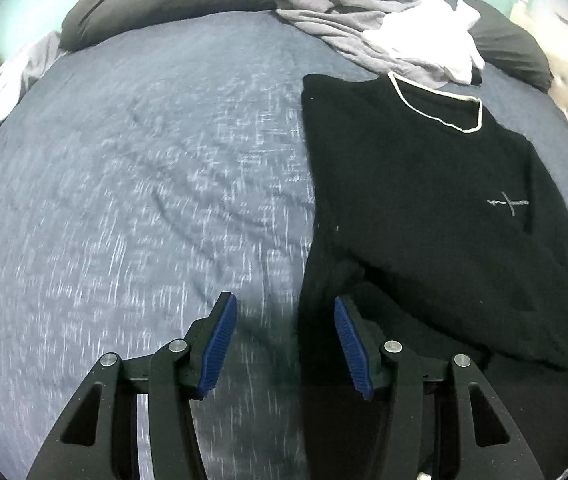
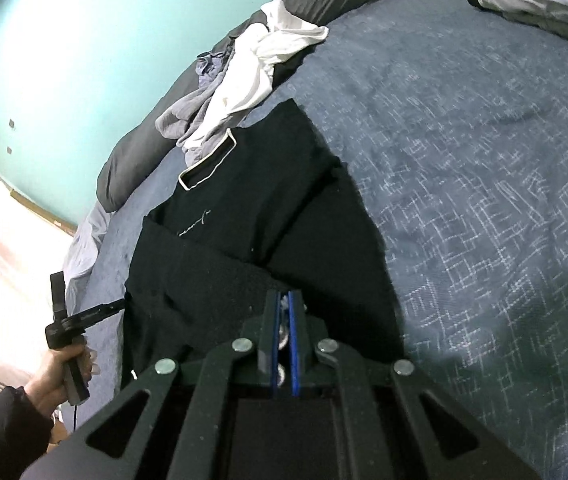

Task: Fold clothes
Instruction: 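Hold the white cord closed in the right gripper above the sweater, then carry the white cord over the sweater body and open the right gripper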

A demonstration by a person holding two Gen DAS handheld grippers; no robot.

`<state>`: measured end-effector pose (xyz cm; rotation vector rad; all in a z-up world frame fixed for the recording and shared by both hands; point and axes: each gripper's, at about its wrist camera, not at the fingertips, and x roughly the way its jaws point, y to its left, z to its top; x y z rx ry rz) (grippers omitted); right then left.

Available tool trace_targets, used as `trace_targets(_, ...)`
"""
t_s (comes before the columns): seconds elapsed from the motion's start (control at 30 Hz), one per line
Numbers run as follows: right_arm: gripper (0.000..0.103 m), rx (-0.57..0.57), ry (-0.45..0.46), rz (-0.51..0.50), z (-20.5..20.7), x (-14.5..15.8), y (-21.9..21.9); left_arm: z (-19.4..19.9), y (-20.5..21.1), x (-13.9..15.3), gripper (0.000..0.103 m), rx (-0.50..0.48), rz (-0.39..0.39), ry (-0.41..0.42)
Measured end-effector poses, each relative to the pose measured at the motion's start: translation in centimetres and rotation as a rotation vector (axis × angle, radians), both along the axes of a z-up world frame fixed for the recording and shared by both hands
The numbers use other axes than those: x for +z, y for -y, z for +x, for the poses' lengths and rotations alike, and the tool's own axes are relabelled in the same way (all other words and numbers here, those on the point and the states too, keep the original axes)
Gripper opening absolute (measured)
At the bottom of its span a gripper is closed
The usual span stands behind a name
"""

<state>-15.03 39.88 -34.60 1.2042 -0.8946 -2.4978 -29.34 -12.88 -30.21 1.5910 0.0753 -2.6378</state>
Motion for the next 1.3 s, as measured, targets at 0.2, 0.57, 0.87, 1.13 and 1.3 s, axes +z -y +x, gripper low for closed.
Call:
trace_targets(0.2,0.003,0.004,-0.004,0.020,-0.1,0.0,0.0,-1.2,-0.1,-0.4,0.055,-0.042,-0.040,-0.014)
trace_targets(0.57,0.003,0.004,0.002,0.032,-0.2,-0.4,0.3,-1.3,-2.5,-0.6,0.054,-0.147,-0.130,-0.042)
trace_targets(0.87,0.003,-0.005,0.003,0.023,-0.2,-0.5,0.0,-0.6,-3.5,-1.5,0.054,-0.204,-0.178,-0.024)
trace_targets(1.13,0.003,-0.021,-0.014,0.028,-0.3,-0.1,-0.3,-1.6,-2.5,-0.7,0.054,-0.125,-0.211,-0.081)
trace_targets(1.3,0.003,0.003,-0.002,0.024,-0.4,-0.5,0.2,-1.1,-1.6,-0.9,0.054,-0.079,-0.204,-0.096)
